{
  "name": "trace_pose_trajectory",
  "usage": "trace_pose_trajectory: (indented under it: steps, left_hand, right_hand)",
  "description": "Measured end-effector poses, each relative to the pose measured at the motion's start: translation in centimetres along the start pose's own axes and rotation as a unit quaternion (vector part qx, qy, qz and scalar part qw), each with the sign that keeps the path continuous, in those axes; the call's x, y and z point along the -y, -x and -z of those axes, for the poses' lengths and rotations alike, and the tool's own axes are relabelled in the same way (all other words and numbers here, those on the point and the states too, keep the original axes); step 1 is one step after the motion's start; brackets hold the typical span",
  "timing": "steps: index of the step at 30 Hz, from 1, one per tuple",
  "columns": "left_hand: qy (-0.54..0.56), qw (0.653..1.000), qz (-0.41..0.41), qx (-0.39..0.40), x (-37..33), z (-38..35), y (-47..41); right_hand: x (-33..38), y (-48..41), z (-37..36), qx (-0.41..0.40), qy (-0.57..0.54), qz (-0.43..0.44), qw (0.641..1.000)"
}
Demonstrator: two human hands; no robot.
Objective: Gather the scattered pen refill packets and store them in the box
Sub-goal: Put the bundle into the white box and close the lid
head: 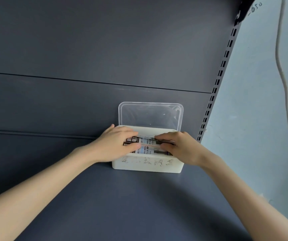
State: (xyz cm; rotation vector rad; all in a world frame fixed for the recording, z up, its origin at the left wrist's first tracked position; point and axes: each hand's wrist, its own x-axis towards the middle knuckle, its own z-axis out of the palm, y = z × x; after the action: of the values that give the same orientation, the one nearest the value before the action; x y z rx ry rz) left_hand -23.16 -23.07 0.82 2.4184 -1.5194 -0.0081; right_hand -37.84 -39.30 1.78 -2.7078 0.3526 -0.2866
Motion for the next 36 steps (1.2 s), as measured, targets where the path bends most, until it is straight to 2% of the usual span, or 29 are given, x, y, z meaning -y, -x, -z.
trace_pose_trajectory:
  steps: [2, 8, 11, 13, 16, 21, 25, 31, 33, 34, 36]
  left_hand:
    - [-0.047, 0.998, 0.018, -0.04, 0.1, -0.2, 0.7]
    - [-0.076, 0.996, 0.003, 0.036, -0.1, -0.4, 1.0]
    - [-0.092, 0.995, 0.005, 0.031, -0.1, -0.6, 0.6]
    - [-0.087, 0.996, 0.004, -0.016, 0.1, -0.6, 0.4]
    - [-0.073, 0.992, -0.023, -0.102, 0.2, -0.2, 0.6]
    - [-0.075, 0.995, -0.052, -0.046, 0.1, -0.7, 1.1]
    - [-0.056, 0.998, -0.023, -0.006, -0.1, -0.6, 0.8]
    - [-0.022, 0.992, -0.053, -0.114, 0.6, -0.8, 1.0]
    - [-0.048, 0.983, -0.05, -0.167, 0.6, -0.6, 0.8]
    - [-0.067, 0.982, -0.037, -0.174, 0.6, -0.5, 0.7]
    - [-0.097, 0.987, -0.006, -0.126, 0.6, -0.3, 0.2]
  right_hand:
    - [-0.1, -0.6, 0.0, -0.028, -0.007, -0.003, 1.0]
    - [-0.4, -2.2, -0.8, -0.046, 0.111, -0.01, 0.993]
    - [-0.1, -1.4, -0.5, -0.047, 0.084, -0.002, 0.995]
    - [0.0, -1.0, -0.4, -0.013, 0.059, 0.031, 0.998]
    - [0.1, -0.7, -0.8, 0.036, 0.058, 0.009, 0.998]
    - [0.3, -0.2, -1.2, -0.021, 0.066, -0.027, 0.997]
    - [0.3, -0.1, -0.8, 0.0, 0.074, -0.012, 0.997]
    - [0.3, -0.5, -0.9, -0.034, 0.043, -0.016, 0.998]
    - [0.5, -0.4, -0.7, -0.051, 0.06, -0.012, 0.997]
    - [0.5, -0.4, -0.6, -0.051, 0.066, -0.013, 0.996]
    - [0.6, -0.2, -0.7, -0.038, 0.076, -0.018, 0.996]
